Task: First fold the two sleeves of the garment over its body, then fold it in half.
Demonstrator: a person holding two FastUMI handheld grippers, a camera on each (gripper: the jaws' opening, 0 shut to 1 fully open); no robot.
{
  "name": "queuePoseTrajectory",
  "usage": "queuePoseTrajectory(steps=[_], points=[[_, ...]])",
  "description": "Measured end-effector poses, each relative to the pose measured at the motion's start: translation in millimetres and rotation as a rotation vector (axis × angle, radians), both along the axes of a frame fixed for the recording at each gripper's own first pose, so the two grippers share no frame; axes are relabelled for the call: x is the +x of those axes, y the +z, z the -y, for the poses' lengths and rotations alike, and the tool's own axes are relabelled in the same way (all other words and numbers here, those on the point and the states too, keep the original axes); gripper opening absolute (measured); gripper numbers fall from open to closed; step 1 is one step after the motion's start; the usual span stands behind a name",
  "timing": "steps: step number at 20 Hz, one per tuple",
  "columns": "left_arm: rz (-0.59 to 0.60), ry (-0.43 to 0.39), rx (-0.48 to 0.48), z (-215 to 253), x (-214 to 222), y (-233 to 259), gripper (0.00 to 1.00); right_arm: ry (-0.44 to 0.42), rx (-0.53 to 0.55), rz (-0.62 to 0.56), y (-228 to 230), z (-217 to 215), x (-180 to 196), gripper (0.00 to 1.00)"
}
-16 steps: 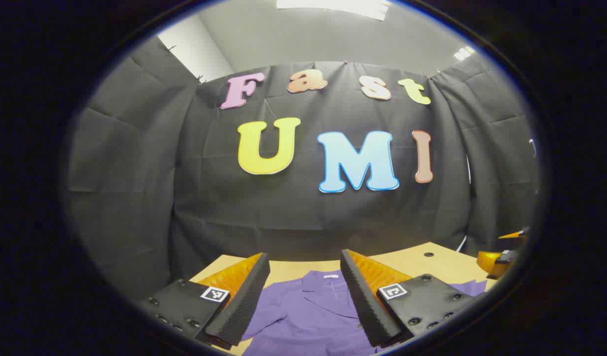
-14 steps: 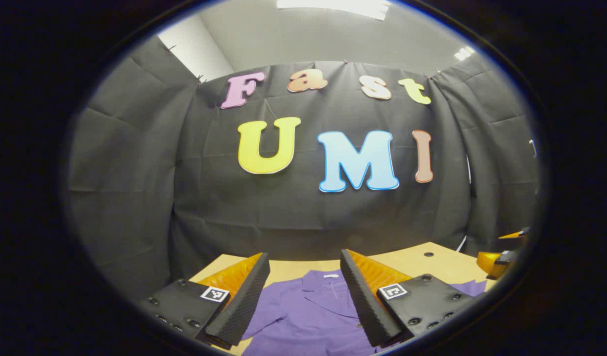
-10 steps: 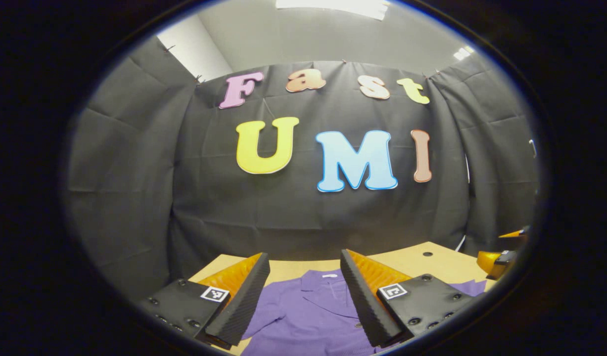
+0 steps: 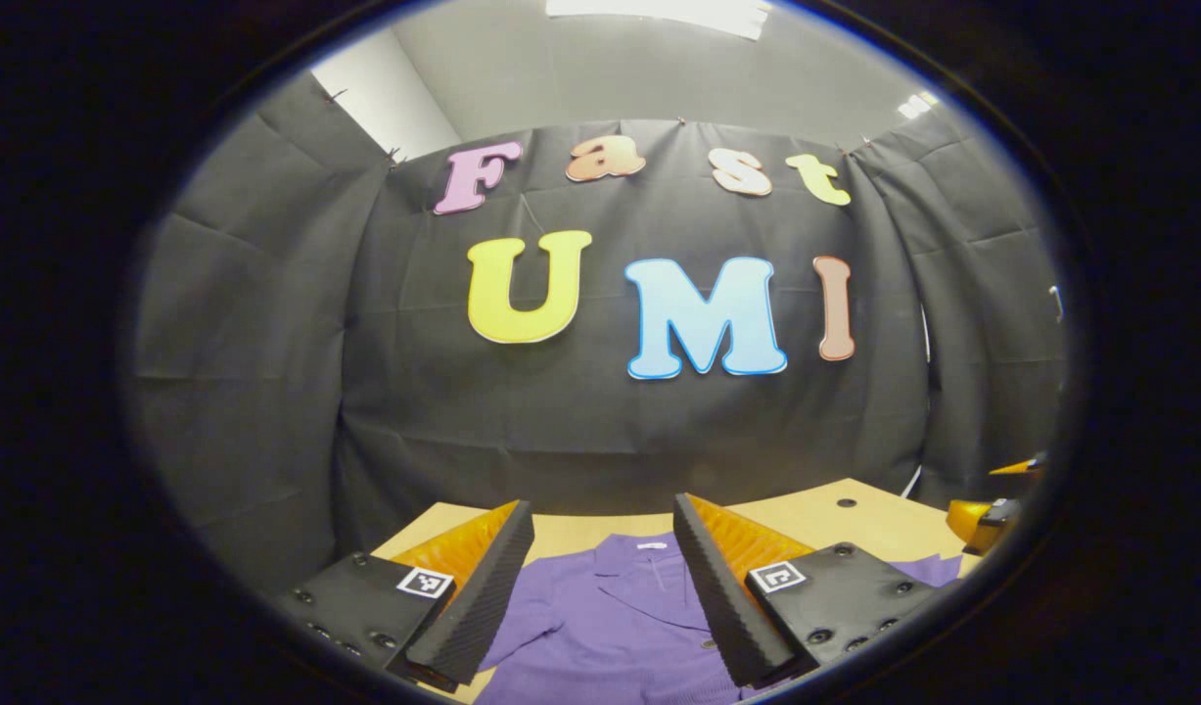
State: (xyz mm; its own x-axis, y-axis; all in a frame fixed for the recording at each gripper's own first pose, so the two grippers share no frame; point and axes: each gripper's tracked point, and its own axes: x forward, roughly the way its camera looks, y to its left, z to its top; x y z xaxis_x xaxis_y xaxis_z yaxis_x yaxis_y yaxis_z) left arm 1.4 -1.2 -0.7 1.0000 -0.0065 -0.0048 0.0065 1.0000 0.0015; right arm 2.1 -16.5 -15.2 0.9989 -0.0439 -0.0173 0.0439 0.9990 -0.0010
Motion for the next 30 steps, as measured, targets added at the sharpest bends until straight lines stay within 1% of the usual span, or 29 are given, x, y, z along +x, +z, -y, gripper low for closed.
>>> queuePoseTrajectory(steps=[1,4,8,12,15,17,24,27,30], points=[[0.002,0.002,0.0,-1,-1,0,0.95,-0.011,0.014,-0.02,-6,5,2,0.93],[-0.001,0.01,0.002,-3,-1,-1,0.95,-0.061,0.051,-0.09,-30,23,4,0.92],[-0.008,0.016,0.003,-4,0,-1,0.95,-0.15,0.061,-0.176,-59,55,6,0.93],[-0.008,0.02,0.011,-4,0,0,0.95,-0.207,0.088,-0.25,-83,79,9,0.93],[-0.016,0.036,0.016,-9,-2,-3,0.95,-0.252,0.107,-0.303,-102,96,11,0.93],[-0.022,0.051,0.018,-13,-4,-5,0.95,-0.3,0.121,-0.358,-120,110,11,0.93],[-0.039,0.092,0.037,-26,-12,-9,0.95,-0.404,0.277,-0.501,-177,145,16,0.93],[-0.044,0.098,0.042,-28,-13,-12,0.95,-0.428,0.303,-0.561,-197,150,19,0.93],[-0.048,0.096,0.044,-28,-12,-13,0.95,-0.452,0.324,-0.597,-212,154,22,0.93]])
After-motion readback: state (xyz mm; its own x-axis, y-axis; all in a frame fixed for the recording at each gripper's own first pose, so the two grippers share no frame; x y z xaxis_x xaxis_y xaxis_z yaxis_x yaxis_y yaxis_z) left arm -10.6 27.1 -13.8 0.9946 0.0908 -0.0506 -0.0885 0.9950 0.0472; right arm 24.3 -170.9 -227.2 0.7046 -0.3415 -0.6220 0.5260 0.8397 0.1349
